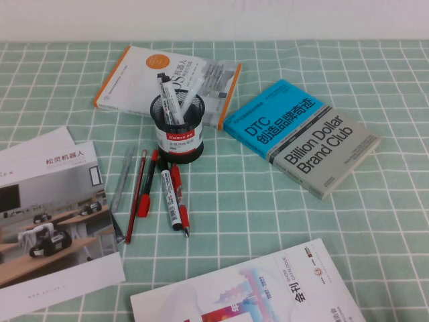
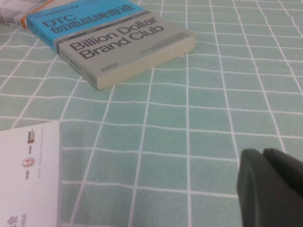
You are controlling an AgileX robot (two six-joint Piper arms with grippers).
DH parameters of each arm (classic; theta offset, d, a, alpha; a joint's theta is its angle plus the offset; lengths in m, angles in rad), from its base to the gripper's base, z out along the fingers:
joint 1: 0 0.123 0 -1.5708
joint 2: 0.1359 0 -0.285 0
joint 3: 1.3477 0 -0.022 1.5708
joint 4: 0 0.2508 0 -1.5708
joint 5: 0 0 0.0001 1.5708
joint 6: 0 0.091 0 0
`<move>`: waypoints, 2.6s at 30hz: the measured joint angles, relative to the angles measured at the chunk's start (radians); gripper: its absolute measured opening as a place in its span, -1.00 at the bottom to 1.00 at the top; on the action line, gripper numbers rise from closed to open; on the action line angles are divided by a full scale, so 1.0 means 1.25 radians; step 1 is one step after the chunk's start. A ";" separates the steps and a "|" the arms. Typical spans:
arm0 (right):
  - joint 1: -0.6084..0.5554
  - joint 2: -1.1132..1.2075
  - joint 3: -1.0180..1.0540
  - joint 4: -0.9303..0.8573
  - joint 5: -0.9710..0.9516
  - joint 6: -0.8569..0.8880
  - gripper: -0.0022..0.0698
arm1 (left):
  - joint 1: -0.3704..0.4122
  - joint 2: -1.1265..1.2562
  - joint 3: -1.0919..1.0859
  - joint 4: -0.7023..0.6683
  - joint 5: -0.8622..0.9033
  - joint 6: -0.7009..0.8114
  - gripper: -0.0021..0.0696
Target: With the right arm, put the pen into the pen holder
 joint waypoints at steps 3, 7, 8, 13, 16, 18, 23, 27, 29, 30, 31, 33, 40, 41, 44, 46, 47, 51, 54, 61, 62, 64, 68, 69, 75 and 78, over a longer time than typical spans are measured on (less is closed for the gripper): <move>0.000 0.000 0.000 0.000 0.000 0.000 -0.99 | 0.000 0.000 0.000 0.000 0.000 0.000 -0.96; 0.000 0.000 0.000 0.000 0.000 0.000 -0.99 | 0.000 0.000 0.000 0.000 0.000 0.000 -0.96; 0.000 0.000 0.000 0.000 0.000 0.000 -0.99 | 0.000 0.000 0.000 0.000 0.000 0.000 -0.96; 0.000 0.000 0.000 0.002 0.000 0.000 -0.99 | 0.000 0.000 0.000 0.000 0.000 0.000 -0.96; 0.000 0.000 0.000 0.002 0.000 0.000 -0.99 | 0.000 0.000 0.000 0.000 0.000 0.000 -0.96; 0.000 0.000 0.000 0.002 0.000 0.000 -0.99 | 0.000 0.000 0.000 0.000 0.000 0.000 -0.96; 0.000 0.000 0.000 0.002 0.000 0.000 -0.99 | 0.000 0.000 0.000 0.000 0.000 0.000 -0.96; 0.000 0.000 0.000 0.002 0.000 0.000 -0.99 | 0.000 0.000 0.000 0.000 0.000 0.000 -0.96; 0.000 0.000 0.000 0.002 0.000 0.000 -0.99 | 0.000 0.000 0.000 0.000 0.000 0.000 -0.96; 0.000 0.000 0.000 0.002 0.000 0.000 -0.99 | 0.000 0.000 0.000 0.000 0.000 0.000 -0.96; 0.000 0.000 0.000 0.002 0.000 0.000 -0.99 | 0.000 0.000 0.000 0.000 0.000 0.000 -0.96; 0.000 0.000 0.000 0.002 0.000 0.000 -0.99 | 0.000 0.000 0.000 0.000 0.000 0.000 -0.96; 0.000 0.000 0.000 0.002 0.000 0.000 -0.99 | 0.000 0.000 0.000 0.000 0.000 0.000 -0.96; 0.000 0.000 0.000 0.002 0.000 0.000 -0.99 | 0.000 0.000 0.000 0.000 0.000 0.000 -0.96; 0.000 0.000 0.000 0.002 0.000 0.000 -0.99 | 0.000 0.000 0.000 0.000 0.000 0.000 -0.96; 0.000 0.000 0.000 0.002 0.000 0.000 -0.99 | 0.000 0.000 0.000 0.000 0.000 0.000 -0.96; 0.000 0.000 0.000 0.002 0.000 0.000 -0.99 | 0.000 0.000 0.000 0.000 0.000 0.000 -0.96; 0.000 0.000 0.000 0.002 0.000 0.000 -0.99 | 0.000 0.000 0.000 0.000 0.000 0.000 -0.96; 0.000 0.000 0.000 0.002 0.000 0.000 -0.99 | 0.000 0.000 0.000 0.000 0.000 0.000 -0.96; 0.000 0.000 0.000 -0.002 -0.003 0.000 -0.99 | 0.000 0.000 0.000 0.000 0.000 0.000 -0.96; 0.000 0.000 0.000 -0.004 -0.007 0.000 -0.99 | 0.000 0.000 0.000 0.000 0.000 0.000 -0.96; 0.000 0.000 0.000 0.008 -0.023 0.000 -0.99 | 0.000 0.000 0.000 0.000 0.000 0.000 -0.96; 0.000 0.000 0.000 0.128 -0.084 0.000 -0.99 | 0.000 0.000 0.000 0.000 0.000 0.000 -0.96; 0.000 0.000 0.000 0.171 -0.104 0.000 -0.99 | 0.000 0.000 0.000 0.000 0.000 0.000 -0.96; 0.000 0.000 0.000 0.422 -0.187 0.000 -0.99 | 0.000 0.000 0.000 0.000 0.000 0.000 -0.96; 0.000 0.000 0.000 0.529 -0.208 -0.002 -0.99 | 0.000 0.000 0.000 0.000 0.000 0.000 -0.96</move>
